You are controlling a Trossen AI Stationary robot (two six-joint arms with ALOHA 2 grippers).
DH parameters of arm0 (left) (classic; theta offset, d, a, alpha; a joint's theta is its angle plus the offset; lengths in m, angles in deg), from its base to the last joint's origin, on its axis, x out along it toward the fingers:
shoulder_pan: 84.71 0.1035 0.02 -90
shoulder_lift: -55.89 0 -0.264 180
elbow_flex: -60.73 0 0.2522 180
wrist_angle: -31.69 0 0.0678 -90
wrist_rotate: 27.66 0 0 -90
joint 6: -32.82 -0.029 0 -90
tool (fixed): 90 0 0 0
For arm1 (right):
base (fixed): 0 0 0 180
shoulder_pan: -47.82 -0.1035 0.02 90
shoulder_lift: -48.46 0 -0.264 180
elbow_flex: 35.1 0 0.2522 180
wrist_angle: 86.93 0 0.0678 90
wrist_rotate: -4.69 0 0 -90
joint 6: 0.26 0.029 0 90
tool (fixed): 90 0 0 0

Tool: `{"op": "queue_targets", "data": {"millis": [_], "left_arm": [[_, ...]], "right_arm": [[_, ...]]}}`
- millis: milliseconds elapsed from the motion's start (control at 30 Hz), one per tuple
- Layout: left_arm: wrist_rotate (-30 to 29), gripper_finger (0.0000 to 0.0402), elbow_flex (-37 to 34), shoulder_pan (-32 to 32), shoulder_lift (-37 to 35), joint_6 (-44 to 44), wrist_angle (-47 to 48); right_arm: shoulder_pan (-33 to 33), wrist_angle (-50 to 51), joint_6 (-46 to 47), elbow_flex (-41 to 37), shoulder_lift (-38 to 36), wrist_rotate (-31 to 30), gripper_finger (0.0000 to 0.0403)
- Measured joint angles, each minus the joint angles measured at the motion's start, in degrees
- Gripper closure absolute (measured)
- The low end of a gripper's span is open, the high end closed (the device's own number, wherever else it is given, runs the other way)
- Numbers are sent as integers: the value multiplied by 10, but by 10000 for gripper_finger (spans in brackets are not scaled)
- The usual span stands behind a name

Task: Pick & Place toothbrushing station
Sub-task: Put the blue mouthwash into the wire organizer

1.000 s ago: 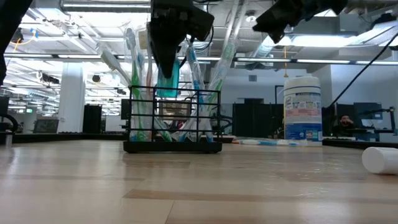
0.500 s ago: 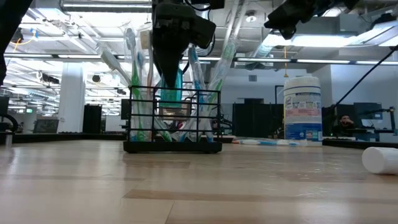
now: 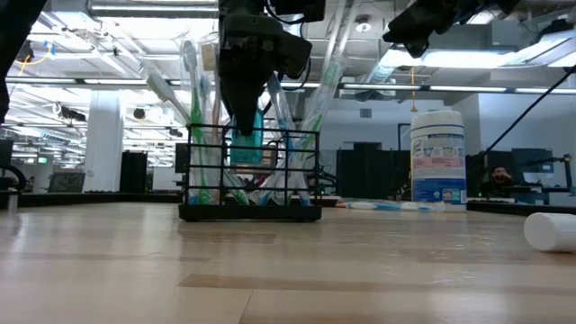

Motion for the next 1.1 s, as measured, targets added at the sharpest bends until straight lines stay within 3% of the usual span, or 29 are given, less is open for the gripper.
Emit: {"op": "queue_targets", "data": {"millis": [700, 933, 1100], "left_arm": [[9, 323, -32, 1, 0, 0, -26], [13, 292, -36, 1, -1, 2, -29], [13, 293, -36, 1, -1, 3, -33]], "right_arm": [[0, 16, -4, 0, 0, 0, 290], [0, 16, -4, 0, 0, 0, 290], [0, 16, -9, 0, 0, 0, 290]]}}
